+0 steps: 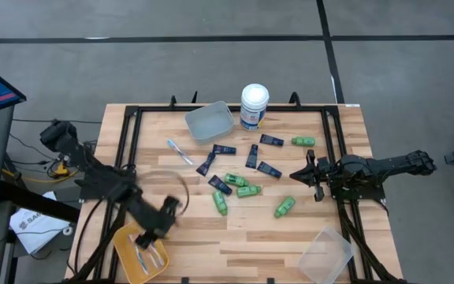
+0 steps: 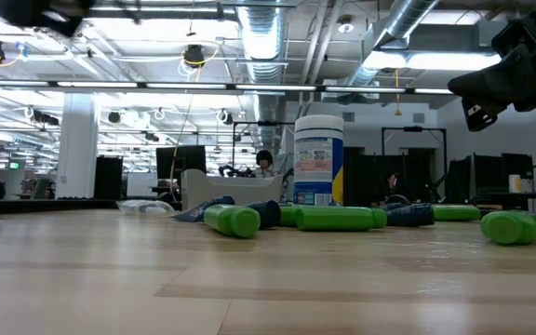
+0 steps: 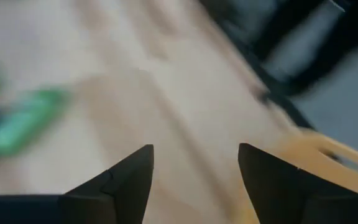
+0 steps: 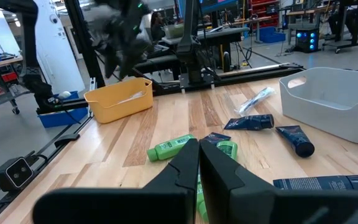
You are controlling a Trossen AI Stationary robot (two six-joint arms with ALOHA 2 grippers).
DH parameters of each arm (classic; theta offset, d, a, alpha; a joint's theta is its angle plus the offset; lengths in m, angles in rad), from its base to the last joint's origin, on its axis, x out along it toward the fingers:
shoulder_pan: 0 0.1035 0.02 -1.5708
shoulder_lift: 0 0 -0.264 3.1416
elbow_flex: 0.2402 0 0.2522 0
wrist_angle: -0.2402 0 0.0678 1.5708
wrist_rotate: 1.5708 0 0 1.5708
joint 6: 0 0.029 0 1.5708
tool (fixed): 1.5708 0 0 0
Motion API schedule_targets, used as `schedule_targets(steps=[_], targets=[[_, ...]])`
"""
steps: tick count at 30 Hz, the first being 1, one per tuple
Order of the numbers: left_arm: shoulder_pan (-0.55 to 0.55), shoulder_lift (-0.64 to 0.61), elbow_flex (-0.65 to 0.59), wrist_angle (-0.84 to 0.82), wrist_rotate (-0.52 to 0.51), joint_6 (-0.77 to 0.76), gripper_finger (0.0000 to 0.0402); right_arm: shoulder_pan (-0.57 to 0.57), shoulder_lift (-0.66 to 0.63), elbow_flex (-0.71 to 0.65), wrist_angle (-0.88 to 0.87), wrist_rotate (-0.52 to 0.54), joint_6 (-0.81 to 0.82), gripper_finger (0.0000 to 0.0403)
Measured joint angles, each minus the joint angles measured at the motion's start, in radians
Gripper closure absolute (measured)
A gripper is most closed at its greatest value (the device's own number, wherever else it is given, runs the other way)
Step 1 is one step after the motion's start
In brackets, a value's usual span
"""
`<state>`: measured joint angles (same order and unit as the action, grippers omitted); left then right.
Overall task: Pick & Place Travel size toiletries
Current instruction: Put the dark blue toothbrush into the yellow bin
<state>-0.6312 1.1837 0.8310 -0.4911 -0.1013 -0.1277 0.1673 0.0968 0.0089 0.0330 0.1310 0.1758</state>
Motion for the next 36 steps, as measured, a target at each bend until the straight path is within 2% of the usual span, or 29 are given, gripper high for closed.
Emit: schedule_targets(steps=[4,7,12,15,19,23,33,36], targets=[[0.217,-0.064,0.000,0.000,-0.058,0.067,0.0170,0.000,0.000,0.000,0.000,0.000,0.000,0.0397],[0.402,-0.067,0.000,0.000,-0.097,0.090,0.0170,0.000,0.000,0.000,0.000,0.000,0.000,0.0397],[0.678,-0.015,0.000,0.009,-0.175,-0.072,0.0167,0.000,0.000,0.000,0.000,0.000,0.000,0.0397],[0.781,0.028,0.000,0.015,-0.151,-0.048,0.0167,0.000,0.000,0.000,0.000,0.000,0.000,0.0397],[0.863,0.102,0.000,0.010,-0.100,0.076,0.0165,0.000,0.000,0.000,0.001,0.000,0.000,0.0397],[0.891,0.198,0.000,0.013,-0.040,0.043,0.0163,0.000,0.000,0.000,0.001,0.000,0.000,0.0397],[0.882,0.392,0.000,0.015,-0.090,0.006,0.0173,0.000,0.000,0.000,0.001,0.000,0.000,0.0397],[0.882,0.409,0.000,0.011,-0.059,-0.048,0.0174,0.000,0.000,0.000,0.001,0.000,0.000,0.0397]])
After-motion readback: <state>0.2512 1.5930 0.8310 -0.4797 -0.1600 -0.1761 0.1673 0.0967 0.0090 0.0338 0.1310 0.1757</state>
